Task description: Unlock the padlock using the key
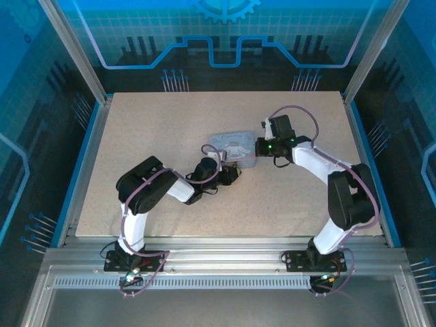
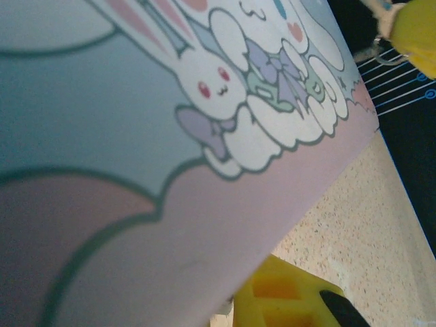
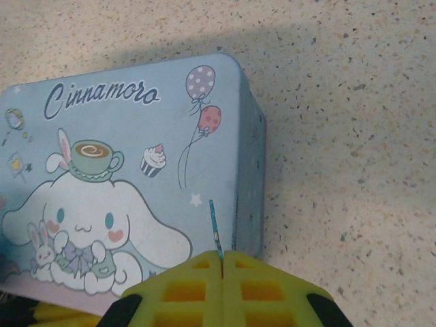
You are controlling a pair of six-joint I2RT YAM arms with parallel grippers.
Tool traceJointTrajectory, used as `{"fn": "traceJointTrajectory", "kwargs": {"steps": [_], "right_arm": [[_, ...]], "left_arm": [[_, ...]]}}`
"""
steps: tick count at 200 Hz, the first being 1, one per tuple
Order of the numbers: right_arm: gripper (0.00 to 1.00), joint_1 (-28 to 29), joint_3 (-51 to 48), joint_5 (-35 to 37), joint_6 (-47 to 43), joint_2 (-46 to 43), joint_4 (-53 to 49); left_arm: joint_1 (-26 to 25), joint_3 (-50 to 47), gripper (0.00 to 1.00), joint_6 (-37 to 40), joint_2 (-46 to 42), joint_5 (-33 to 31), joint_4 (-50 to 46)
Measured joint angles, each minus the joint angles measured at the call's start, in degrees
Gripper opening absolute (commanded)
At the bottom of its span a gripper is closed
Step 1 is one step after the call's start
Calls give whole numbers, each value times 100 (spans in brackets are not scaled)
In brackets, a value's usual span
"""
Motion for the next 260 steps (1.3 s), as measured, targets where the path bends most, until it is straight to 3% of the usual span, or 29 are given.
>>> {"fn": "traceJointTrajectory", "kwargs": {"steps": [89, 180, 260], "right_arm": [[0, -245, -1311, -719, 175, -1552, 367], [0, -282, -2500, -1554, 444, -2916, 588], [0, -280, -3014, -1937, 632, -3307, 715]], "left_arm": [[81, 31, 0, -11, -859, 457, -1869], [210, 144, 0, -402, -1110, 1038, -2693], [365, 409, 0, -765, -1128, 1467, -3211]]}}
